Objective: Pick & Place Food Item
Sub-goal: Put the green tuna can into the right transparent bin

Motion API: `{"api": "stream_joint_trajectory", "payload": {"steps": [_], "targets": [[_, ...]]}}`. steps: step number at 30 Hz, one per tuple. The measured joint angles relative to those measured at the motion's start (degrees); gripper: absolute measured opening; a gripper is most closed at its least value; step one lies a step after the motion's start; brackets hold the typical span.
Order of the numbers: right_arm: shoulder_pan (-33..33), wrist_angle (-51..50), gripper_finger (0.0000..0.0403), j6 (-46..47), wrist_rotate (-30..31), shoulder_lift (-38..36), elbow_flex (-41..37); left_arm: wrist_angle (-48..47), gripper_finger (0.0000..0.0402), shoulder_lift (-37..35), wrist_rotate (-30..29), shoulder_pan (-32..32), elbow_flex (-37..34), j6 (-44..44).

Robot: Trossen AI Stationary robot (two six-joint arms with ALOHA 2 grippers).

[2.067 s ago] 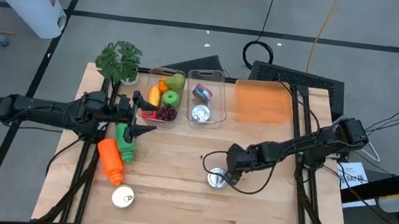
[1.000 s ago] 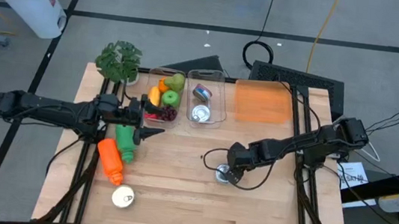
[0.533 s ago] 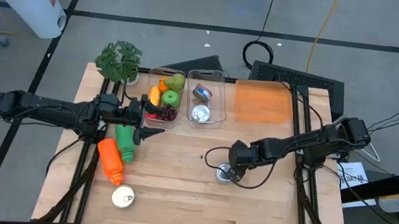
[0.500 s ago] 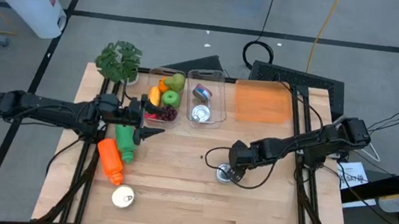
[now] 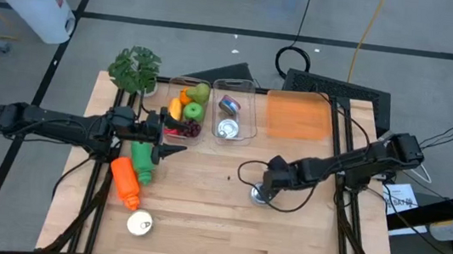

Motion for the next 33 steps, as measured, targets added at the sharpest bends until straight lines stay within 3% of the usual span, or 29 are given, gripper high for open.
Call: {"api": "stream_joint_trajectory", "payload": {"steps": [8, 16, 26, 33], "targets": [[0.2, 0.4, 0.0247, 2.1, 0.9, 0.1, -3.4, 0.0, 0.0361, 0.0, 0.0, 0.0, 0.0, 0.0], [0.2, -5.4, 0.0247, 5.7, 0.7, 0.2, -3.8, 0.0, 0.0361, 0.0, 0.0, 0.0, 0.0, 0.0], [0.1, -9.1, 0.0247, 6.9, -6.5, 0.2, -3.8, 0.0, 0.0361, 0.0, 0.0, 0.0, 0.0, 0.0], [0.1, -13.9, 0.0246, 8.1, -7.7, 0.3, -3.9, -0.1, 0.0361, 0.0, 0.0, 0.0, 0.0, -0.1]]}}
